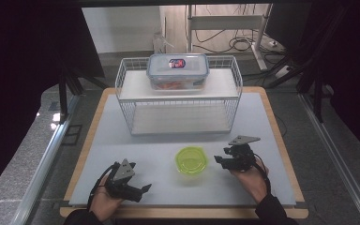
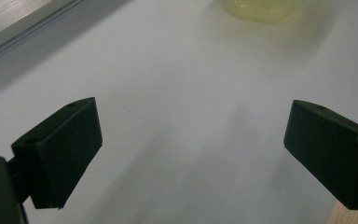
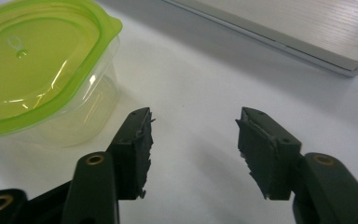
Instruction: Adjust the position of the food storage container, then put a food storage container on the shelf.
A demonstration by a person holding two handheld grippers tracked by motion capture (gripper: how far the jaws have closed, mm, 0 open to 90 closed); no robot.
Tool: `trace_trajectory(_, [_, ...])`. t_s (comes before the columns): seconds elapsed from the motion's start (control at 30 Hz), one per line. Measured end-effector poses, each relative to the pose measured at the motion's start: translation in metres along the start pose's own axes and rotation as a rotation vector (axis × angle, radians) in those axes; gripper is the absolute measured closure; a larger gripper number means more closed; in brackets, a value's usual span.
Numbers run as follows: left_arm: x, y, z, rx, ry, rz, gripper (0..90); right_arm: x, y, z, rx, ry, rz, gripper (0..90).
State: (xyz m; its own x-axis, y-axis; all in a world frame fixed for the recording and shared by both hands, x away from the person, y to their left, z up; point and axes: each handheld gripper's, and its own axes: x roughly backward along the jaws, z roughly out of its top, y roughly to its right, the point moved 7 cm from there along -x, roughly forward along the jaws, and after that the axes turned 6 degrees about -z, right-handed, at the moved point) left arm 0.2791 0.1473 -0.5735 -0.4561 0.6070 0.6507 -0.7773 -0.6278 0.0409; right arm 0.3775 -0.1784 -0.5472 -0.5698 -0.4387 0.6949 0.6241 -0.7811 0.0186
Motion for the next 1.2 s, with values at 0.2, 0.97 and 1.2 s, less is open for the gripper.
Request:
trace_trajectory(0.2, [0.000,0.000,0.000,0.001,-0.002,-0.001,4.2,0.002,-0.001,0.004,-0.003,0.028,0.011,35.8])
trace_trajectory(0.97, [-0.001,0.001,0.001,-0.012,0.005,0.005,4.7,0.005,-0.022,0.034,-0.088,0.037,0.205,44.4])
trace_trajectory(1.2, [-0.001,0.001,0.001,-0.013,0.004,0.005,4.7,-0.009,-0.032,0.034,-0.123,-0.015,0.273,55.6])
